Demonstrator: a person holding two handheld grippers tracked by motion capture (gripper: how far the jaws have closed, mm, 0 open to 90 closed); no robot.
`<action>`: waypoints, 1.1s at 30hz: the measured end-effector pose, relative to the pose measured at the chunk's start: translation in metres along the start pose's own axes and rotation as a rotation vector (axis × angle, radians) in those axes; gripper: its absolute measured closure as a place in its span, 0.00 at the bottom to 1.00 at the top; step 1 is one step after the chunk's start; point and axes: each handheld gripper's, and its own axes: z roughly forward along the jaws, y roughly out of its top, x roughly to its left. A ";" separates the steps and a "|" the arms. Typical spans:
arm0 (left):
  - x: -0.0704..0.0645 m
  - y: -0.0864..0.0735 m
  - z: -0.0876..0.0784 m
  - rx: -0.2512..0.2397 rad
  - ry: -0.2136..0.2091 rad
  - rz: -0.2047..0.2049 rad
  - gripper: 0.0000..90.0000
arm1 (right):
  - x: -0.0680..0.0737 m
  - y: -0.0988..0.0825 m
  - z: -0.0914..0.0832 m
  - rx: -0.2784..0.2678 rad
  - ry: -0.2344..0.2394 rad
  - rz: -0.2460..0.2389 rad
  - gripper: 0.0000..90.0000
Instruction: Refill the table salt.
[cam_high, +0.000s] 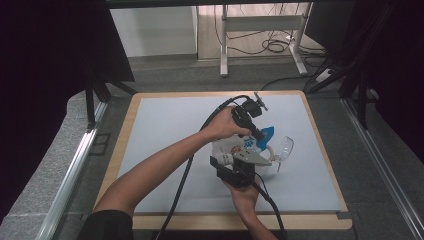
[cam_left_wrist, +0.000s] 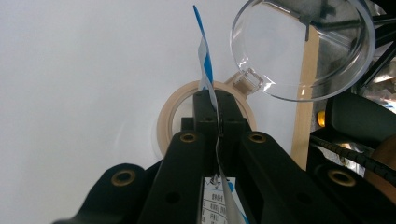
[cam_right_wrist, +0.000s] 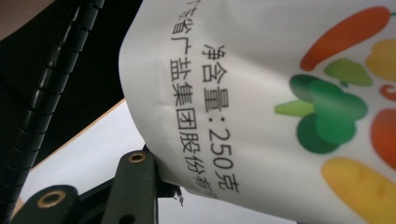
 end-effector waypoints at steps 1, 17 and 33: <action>0.000 0.000 0.000 0.003 0.001 0.000 1.00 | 0.000 0.000 0.000 0.000 0.000 -0.001 0.63; 0.001 0.000 0.000 0.007 0.004 -0.001 1.00 | 0.000 0.003 0.000 -0.004 0.009 -0.005 0.64; 0.001 0.001 -0.001 0.008 0.003 0.004 1.00 | 0.001 0.003 -0.001 -0.003 0.009 -0.010 0.64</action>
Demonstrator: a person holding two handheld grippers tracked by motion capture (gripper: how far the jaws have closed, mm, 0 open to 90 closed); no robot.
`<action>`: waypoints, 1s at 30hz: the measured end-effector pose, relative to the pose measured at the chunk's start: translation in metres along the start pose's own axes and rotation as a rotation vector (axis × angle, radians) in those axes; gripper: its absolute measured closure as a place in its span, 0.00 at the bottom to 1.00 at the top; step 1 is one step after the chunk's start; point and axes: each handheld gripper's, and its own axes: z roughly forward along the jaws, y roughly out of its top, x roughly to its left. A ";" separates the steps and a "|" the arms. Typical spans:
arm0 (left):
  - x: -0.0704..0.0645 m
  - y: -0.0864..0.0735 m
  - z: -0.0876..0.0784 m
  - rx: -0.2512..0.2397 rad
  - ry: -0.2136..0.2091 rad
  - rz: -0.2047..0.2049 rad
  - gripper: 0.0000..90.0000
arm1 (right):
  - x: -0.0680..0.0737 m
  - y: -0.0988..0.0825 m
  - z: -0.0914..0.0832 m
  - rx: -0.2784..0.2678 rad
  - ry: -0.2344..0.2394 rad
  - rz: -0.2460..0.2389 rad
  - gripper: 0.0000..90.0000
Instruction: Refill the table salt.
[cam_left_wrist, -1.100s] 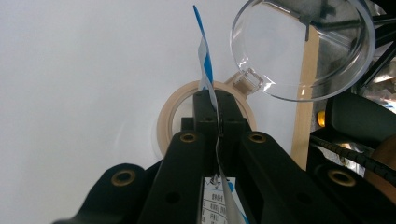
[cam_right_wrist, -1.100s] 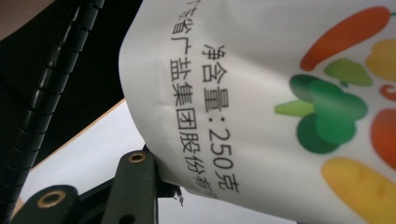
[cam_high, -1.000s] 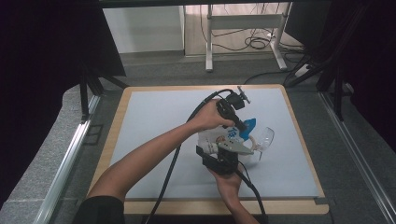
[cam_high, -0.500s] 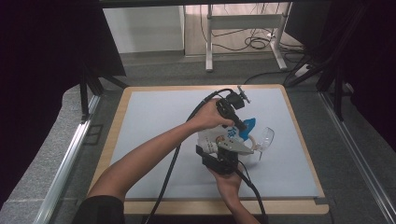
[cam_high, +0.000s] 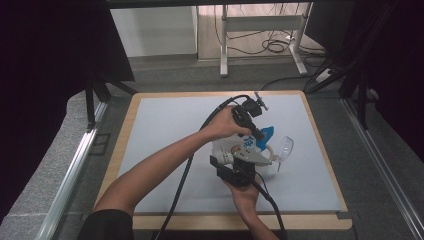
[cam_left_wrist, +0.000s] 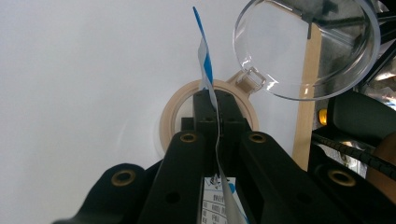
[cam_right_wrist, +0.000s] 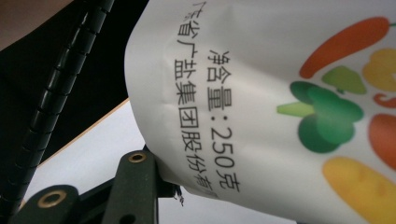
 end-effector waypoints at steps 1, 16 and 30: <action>0.000 0.000 0.000 0.000 0.001 0.000 1.00 | 0.000 0.000 0.000 -0.001 0.000 0.000 0.64; 0.000 0.000 0.000 0.002 0.001 0.000 1.00 | 0.000 0.000 0.000 -0.003 0.002 -0.007 0.64; 0.000 0.000 -0.002 -0.001 0.002 -0.004 1.00 | 0.001 0.001 -0.001 -0.005 -0.001 -0.015 0.64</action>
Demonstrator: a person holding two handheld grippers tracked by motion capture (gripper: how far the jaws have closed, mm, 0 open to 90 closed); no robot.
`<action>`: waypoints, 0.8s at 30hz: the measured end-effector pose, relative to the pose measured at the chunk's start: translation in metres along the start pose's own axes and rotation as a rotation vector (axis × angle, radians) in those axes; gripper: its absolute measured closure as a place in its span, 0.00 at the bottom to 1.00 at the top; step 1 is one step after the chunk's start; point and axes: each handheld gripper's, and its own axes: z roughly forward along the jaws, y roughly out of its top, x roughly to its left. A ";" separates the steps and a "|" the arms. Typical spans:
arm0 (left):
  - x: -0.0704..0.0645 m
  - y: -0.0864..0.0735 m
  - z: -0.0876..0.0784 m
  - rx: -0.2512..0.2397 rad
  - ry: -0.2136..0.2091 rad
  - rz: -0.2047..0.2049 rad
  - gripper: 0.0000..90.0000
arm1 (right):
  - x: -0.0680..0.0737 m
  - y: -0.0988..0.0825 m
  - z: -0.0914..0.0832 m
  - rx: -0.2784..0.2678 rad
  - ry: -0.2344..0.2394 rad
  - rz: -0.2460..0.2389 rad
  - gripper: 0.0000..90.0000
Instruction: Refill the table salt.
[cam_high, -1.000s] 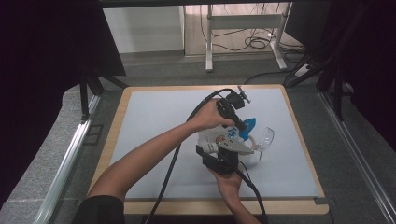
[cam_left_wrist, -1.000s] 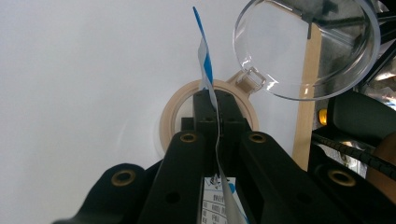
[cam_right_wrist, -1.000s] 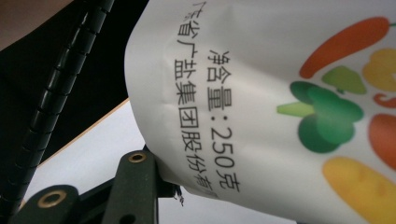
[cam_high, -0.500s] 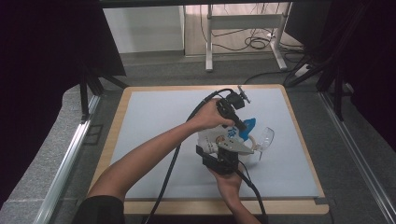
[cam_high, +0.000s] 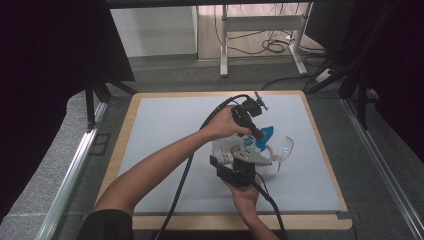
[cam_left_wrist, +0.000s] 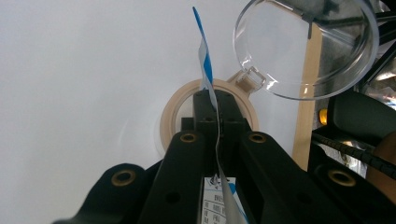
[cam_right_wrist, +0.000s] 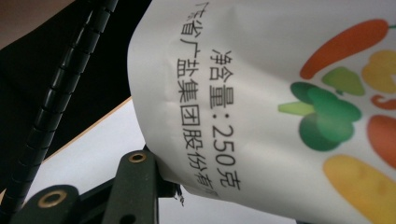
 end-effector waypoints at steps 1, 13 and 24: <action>0.000 0.000 0.000 0.001 0.000 0.000 1.00 | 0.000 0.000 0.000 -0.001 0.000 0.000 0.64; 0.001 -0.001 -0.002 -0.001 0.002 0.006 1.00 | 0.002 0.001 0.002 -0.008 -0.004 -0.001 0.64; 0.003 -0.001 0.000 0.008 0.003 0.004 1.00 | 0.001 0.000 0.005 -0.011 -0.008 0.013 0.64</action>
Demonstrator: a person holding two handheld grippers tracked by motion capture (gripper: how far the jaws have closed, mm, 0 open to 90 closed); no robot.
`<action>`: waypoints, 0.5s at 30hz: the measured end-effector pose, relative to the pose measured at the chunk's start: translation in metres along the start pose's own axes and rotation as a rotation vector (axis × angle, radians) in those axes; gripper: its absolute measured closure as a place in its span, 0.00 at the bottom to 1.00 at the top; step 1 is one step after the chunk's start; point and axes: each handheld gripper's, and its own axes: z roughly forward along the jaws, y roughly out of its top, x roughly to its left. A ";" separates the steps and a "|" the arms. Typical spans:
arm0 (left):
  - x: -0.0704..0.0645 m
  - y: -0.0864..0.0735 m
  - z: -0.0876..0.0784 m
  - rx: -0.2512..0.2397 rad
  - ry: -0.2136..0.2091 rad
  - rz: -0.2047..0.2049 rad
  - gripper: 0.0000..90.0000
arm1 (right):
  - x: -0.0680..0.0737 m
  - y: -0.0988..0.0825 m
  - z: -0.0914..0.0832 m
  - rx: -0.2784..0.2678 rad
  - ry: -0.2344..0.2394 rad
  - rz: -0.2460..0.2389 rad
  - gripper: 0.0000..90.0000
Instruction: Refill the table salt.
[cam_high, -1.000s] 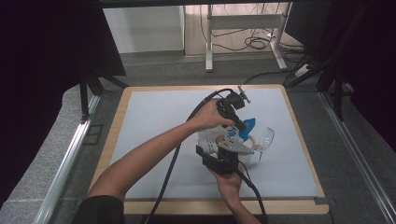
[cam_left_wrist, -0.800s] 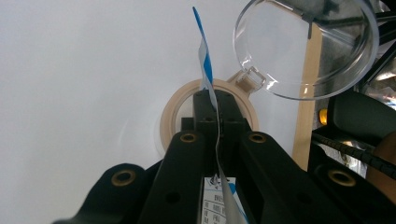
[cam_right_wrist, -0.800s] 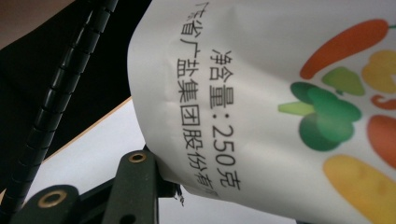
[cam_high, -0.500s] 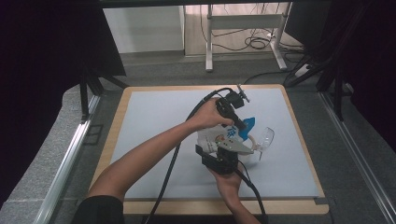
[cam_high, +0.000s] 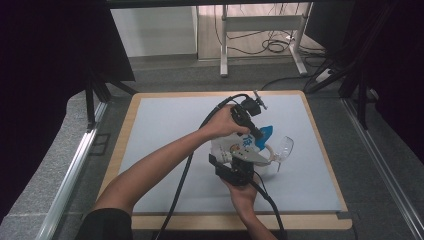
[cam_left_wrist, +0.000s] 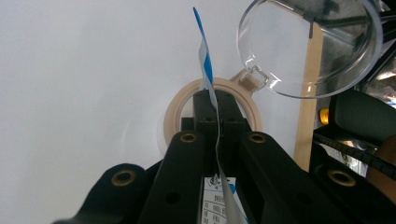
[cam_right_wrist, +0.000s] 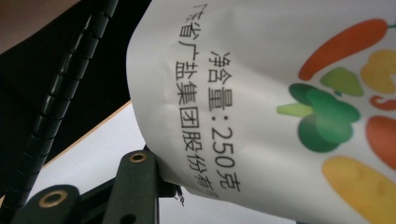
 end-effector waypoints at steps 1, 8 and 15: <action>0.000 0.000 0.000 0.003 0.000 0.003 1.00 | 0.000 0.000 0.000 0.002 0.001 0.003 0.64; -0.001 0.004 0.001 0.011 0.004 0.009 1.00 | -0.002 0.001 -0.001 -0.008 0.004 0.018 0.64; -0.002 0.007 0.001 0.012 0.004 0.012 1.00 | -0.003 0.004 -0.004 -0.016 0.011 0.033 0.64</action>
